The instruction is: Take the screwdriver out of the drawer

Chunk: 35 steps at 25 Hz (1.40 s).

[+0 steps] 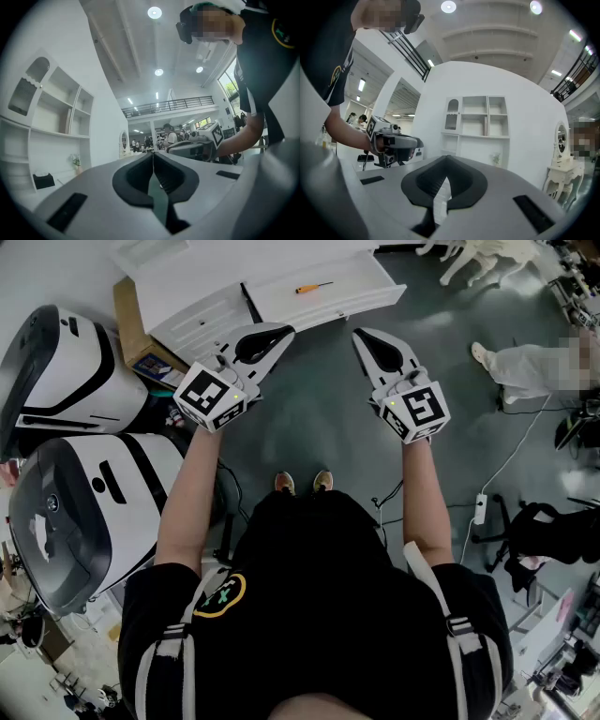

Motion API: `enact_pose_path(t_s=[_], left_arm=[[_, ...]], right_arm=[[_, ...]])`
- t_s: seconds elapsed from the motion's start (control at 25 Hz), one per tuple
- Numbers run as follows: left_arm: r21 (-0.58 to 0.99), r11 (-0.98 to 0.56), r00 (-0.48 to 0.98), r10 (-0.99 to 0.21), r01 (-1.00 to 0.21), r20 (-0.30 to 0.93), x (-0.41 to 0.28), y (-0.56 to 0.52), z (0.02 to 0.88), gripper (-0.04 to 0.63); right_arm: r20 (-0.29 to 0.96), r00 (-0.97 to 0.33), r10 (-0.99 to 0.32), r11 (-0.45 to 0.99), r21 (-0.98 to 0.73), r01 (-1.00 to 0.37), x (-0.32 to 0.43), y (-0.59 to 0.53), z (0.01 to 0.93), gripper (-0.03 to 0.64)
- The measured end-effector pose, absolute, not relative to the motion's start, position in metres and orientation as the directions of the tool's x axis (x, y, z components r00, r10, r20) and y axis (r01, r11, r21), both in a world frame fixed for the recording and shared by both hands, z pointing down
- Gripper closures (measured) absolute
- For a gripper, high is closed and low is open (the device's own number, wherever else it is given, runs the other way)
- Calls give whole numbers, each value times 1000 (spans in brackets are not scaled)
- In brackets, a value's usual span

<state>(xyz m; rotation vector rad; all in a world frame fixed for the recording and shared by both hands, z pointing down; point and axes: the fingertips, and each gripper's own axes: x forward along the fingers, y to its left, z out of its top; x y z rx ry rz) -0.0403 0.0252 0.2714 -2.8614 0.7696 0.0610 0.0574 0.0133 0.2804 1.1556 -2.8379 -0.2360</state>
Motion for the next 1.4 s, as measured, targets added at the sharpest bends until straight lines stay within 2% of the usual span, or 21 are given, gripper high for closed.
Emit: enact_pose_path(t_s=[0.84,1.16,1.4], left_arm=[[-152,-849,863,-498,-506,-87,-43,22,274,574],[-162,-850,866,-493,-501,-88,-42,25,271,574],[-164,-849,865,-495,-502,-86,-45,26,271,574]], right_arm=[[-7,-707,-707,699,143,-701,57,10,284,592],[-13,-716,-698,708,140,-692,56,13,281,521],[-16,-726,-688,719,128,-684,53,15,282,415]])
